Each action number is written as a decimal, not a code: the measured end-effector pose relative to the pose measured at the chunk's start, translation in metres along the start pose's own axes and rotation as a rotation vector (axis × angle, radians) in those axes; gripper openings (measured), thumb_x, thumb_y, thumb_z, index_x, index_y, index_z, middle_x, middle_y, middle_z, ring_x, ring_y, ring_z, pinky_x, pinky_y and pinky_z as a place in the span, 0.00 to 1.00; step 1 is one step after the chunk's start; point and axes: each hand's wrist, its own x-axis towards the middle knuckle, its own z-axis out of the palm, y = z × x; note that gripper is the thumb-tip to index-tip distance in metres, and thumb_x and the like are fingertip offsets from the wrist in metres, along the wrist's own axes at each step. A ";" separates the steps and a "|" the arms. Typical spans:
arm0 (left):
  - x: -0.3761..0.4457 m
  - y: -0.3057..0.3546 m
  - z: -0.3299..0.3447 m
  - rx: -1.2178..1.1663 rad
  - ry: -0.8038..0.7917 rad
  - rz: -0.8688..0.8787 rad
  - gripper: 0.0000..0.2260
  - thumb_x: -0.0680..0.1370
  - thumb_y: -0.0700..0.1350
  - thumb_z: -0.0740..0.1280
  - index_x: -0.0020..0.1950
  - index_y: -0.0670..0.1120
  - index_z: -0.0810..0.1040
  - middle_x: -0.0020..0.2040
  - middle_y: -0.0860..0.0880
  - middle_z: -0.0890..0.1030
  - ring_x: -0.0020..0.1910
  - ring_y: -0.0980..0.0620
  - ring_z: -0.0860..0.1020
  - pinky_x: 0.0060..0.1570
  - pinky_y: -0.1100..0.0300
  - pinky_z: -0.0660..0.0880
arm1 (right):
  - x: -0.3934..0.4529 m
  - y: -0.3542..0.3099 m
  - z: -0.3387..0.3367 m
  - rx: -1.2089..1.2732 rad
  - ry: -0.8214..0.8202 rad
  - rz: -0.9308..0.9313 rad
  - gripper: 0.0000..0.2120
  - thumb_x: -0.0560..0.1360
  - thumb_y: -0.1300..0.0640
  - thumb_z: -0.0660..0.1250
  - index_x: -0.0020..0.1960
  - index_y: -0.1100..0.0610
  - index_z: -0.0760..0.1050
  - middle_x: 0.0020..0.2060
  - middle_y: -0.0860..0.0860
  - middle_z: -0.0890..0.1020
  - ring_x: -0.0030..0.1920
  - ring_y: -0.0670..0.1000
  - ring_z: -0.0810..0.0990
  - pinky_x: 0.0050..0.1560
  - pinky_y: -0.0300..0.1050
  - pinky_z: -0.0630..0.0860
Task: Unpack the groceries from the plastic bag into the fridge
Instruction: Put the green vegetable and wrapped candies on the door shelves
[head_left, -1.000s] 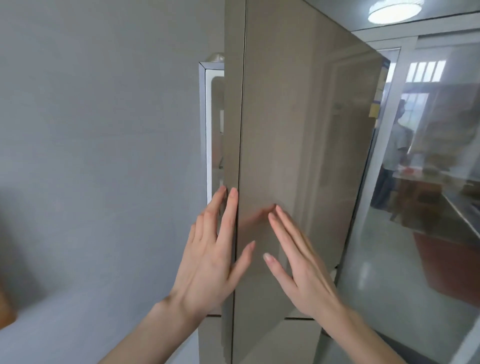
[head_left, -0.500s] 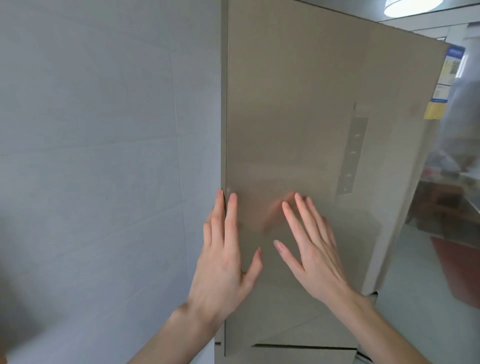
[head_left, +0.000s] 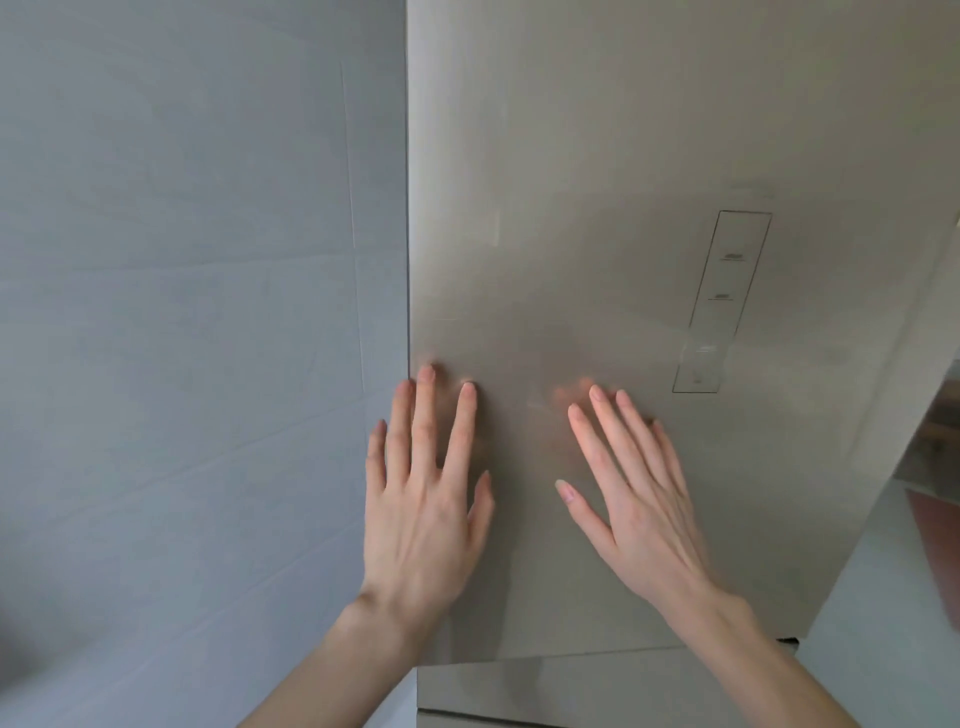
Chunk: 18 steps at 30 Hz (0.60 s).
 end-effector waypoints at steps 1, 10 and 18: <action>0.002 0.002 0.006 0.034 0.007 0.004 0.38 0.78 0.51 0.69 0.85 0.47 0.56 0.85 0.40 0.51 0.83 0.37 0.53 0.76 0.38 0.64 | 0.001 0.005 0.002 -0.007 0.009 -0.010 0.31 0.84 0.43 0.57 0.84 0.54 0.56 0.84 0.51 0.54 0.84 0.55 0.53 0.79 0.63 0.60; 0.018 0.010 0.048 0.042 0.097 -0.054 0.37 0.81 0.54 0.68 0.84 0.42 0.55 0.84 0.35 0.53 0.84 0.36 0.50 0.78 0.38 0.61 | 0.004 0.044 0.022 -0.132 0.029 -0.100 0.29 0.85 0.44 0.59 0.83 0.51 0.59 0.83 0.51 0.57 0.83 0.55 0.56 0.78 0.63 0.62; 0.030 0.015 0.064 -0.038 0.116 -0.090 0.37 0.82 0.55 0.66 0.85 0.44 0.53 0.84 0.40 0.53 0.84 0.39 0.50 0.81 0.46 0.55 | 0.010 0.055 0.038 -0.158 0.056 -0.124 0.29 0.84 0.45 0.60 0.83 0.51 0.60 0.83 0.51 0.58 0.83 0.55 0.58 0.78 0.61 0.62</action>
